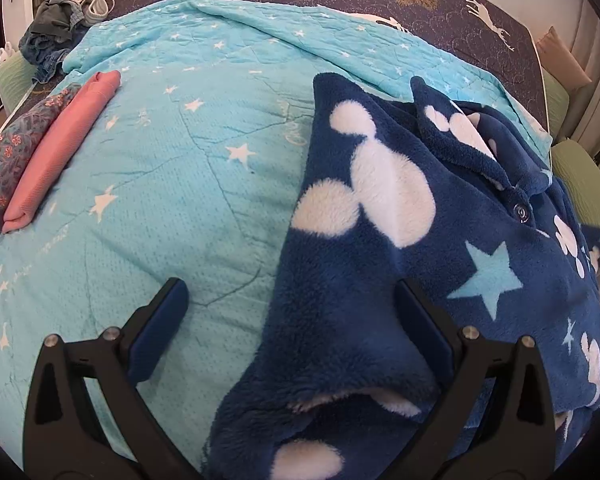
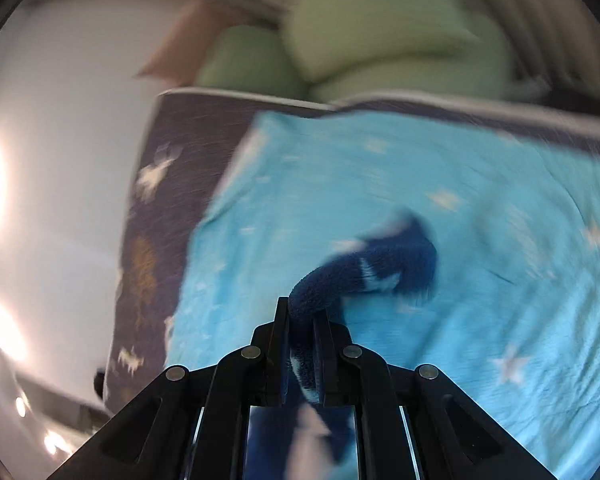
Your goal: Fold small clothes
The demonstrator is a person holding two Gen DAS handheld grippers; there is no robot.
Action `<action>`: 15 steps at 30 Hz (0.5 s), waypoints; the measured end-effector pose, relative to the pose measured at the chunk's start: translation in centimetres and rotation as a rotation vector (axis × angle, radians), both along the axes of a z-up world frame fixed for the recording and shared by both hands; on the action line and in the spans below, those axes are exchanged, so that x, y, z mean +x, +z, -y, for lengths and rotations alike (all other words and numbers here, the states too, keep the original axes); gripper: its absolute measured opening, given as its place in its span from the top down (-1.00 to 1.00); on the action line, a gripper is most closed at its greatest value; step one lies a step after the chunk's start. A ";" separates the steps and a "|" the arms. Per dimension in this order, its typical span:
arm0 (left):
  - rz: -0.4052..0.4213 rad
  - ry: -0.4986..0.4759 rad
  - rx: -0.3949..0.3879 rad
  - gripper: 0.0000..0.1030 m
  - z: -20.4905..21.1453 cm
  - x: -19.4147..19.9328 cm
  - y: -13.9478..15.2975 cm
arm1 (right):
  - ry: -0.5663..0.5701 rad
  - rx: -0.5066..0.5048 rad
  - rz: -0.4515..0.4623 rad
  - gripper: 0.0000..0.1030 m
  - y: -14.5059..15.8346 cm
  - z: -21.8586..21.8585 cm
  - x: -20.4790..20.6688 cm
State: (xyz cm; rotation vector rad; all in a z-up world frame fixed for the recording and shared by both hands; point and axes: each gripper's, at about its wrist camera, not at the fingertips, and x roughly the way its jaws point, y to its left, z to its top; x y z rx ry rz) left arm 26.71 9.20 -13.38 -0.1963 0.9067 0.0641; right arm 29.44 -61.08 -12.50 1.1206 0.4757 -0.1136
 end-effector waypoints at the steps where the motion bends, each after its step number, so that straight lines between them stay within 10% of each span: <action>1: 0.001 0.000 -0.002 -0.98 0.0 0.0 0.0 | 0.028 -0.029 0.022 0.83 1.6 -0.9 0.2; 9: 0.012 0.001 -0.021 -0.98 -0.2 -0.3 0.1 | 0.564 -0.360 0.274 0.83 15.4 -22.5 1.0; 15: 0.047 0.012 -0.135 -0.97 -1.4 -1.6 1.6 | 0.939 -0.525 0.239 0.83 12.6 -40.4 -1.9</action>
